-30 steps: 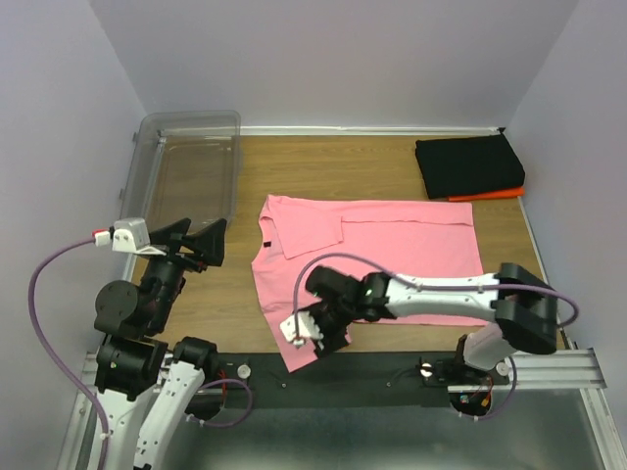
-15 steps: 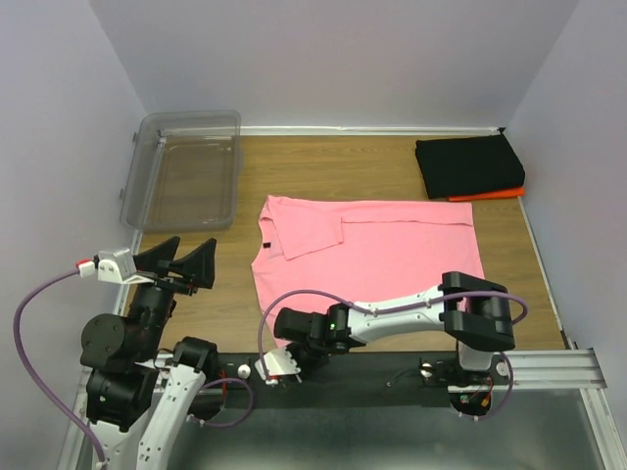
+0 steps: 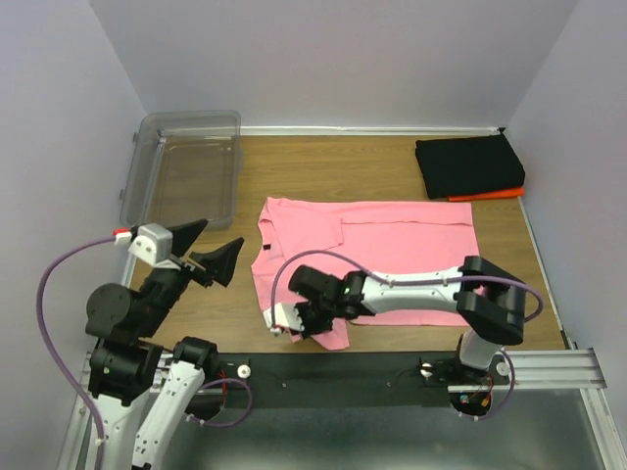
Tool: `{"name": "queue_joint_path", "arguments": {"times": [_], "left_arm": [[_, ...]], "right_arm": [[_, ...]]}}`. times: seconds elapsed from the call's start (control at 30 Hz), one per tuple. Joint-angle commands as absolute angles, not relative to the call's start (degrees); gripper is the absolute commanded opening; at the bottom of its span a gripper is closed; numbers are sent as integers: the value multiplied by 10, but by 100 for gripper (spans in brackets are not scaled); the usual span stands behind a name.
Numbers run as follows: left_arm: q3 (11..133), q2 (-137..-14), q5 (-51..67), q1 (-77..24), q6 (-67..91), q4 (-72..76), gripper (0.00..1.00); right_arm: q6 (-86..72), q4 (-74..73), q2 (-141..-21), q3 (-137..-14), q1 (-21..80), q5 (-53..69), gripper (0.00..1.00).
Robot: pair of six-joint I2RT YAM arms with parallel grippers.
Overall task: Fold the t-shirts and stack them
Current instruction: Fold the tshirt
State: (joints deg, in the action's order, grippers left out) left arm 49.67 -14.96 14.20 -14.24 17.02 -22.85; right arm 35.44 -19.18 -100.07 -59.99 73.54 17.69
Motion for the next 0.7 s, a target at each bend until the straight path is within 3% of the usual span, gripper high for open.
{"name": "queue_joint_path", "arguments": {"times": [0.0,0.17,0.43,0.67], "left_arm": [[523,-208,266,-140,50,-182,91],[500,-260,418,-164,-88,-134,89],[396,-239,505,-216,-309,-134,89],[298,-209,566,-250,-388,-123,77]], "right_arm": [[348,-205,-941,-587,686,288,0],[352,-231,-904,-581,614,428,0],[341,-250,-903,-586,519,579,1],[320,-254,-932,-598,465,670,0]]}}
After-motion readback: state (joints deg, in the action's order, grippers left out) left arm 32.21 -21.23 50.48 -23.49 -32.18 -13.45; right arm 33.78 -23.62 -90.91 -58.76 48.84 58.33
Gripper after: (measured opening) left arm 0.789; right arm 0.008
